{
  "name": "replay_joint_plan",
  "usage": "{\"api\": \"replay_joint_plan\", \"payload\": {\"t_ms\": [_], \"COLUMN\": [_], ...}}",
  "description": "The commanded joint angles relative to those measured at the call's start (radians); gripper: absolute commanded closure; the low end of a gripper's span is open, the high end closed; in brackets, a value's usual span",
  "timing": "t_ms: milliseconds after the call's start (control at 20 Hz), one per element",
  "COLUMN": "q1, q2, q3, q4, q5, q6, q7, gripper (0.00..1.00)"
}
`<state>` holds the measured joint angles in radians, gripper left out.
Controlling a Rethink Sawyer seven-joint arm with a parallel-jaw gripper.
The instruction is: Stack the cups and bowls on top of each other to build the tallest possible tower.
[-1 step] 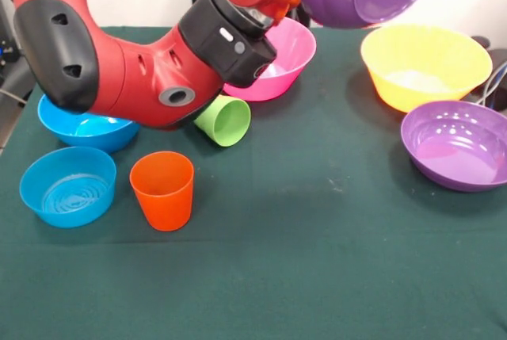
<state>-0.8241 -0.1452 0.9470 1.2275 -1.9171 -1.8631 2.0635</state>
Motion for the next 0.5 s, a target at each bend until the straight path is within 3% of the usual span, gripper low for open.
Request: {"api": "replay_joint_plan", "payload": {"t_ms": [50, 500], "q1": [0.074, 0.119], "q2": [0.056, 0.187], "q3": [-0.007, 0.052], "q4": [-0.198, -0.451], "q5": [-0.121, -0.201], "q6": [-0.037, -0.168], "q7": [-0.274, -0.319], "gripper": [1.0, 1.0]}}
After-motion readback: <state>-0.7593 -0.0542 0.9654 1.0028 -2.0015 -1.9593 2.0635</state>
